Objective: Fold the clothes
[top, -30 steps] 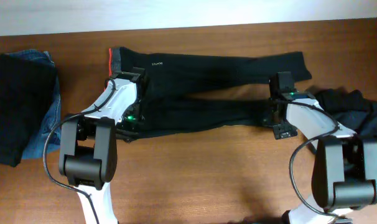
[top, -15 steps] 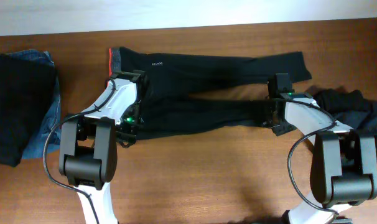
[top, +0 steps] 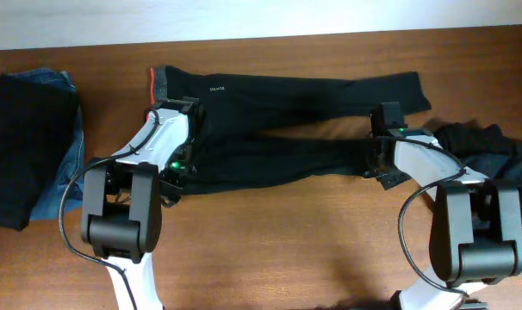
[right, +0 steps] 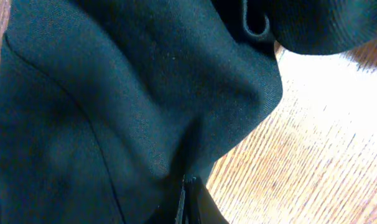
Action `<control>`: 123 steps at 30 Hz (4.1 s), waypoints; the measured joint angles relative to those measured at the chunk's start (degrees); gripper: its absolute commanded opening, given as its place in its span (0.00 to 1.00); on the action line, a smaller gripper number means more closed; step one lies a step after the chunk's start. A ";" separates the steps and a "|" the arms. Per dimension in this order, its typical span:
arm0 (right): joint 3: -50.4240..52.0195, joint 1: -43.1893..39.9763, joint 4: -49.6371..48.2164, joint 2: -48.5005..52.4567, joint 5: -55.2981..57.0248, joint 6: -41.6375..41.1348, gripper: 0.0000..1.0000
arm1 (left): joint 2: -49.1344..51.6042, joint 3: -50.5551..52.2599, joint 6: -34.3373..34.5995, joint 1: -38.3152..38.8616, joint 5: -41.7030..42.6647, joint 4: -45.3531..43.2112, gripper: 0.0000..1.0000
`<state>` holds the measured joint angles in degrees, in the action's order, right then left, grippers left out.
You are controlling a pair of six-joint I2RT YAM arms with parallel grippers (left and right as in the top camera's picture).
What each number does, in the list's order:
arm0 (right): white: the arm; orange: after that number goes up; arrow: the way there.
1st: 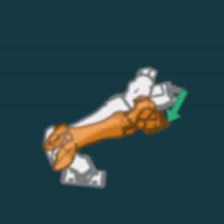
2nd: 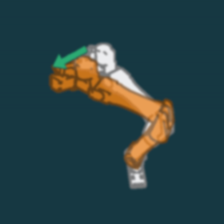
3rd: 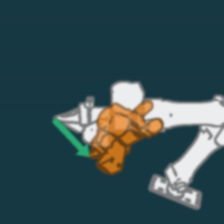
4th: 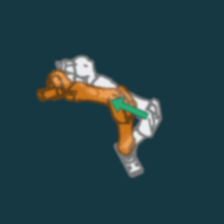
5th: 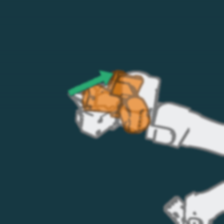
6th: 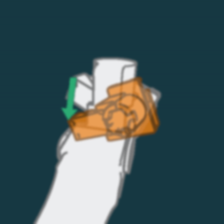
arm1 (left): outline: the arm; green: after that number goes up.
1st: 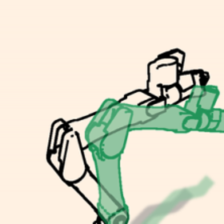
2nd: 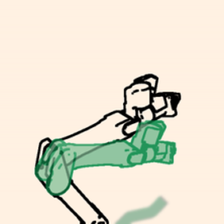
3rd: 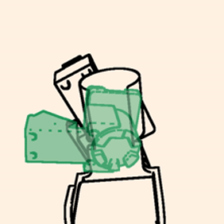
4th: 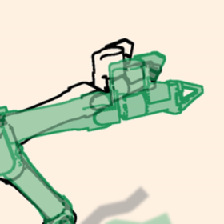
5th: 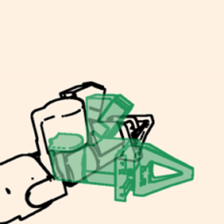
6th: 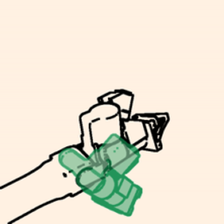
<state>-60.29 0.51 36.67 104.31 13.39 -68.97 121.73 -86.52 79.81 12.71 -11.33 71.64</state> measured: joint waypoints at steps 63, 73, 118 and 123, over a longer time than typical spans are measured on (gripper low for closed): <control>-0.13 0.00 2.14 -25.99 -2.97 22.51 0.04 | -18.80 2.75 -12.17 0.07 -12.94 -2.60 0.01; -0.11 0.00 -13.27 -13.53 -1.86 24.70 0.04 | -18.75 2.91 -15.39 0.09 -17.09 -18.97 0.00; -0.15 0.00 -46.29 2.91 7.74 31.17 0.99 | -3.72 2.82 -33.77 -0.63 -23.65 -62.03 0.96; -0.13 0.00 -43.80 2.10 4.22 34.56 0.99 | -3.72 -1.68 -38.01 -1.11 -18.29 -46.10 0.96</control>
<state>-60.42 0.51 -7.14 106.41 17.61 -34.41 118.02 -88.20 41.80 11.60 -29.63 25.54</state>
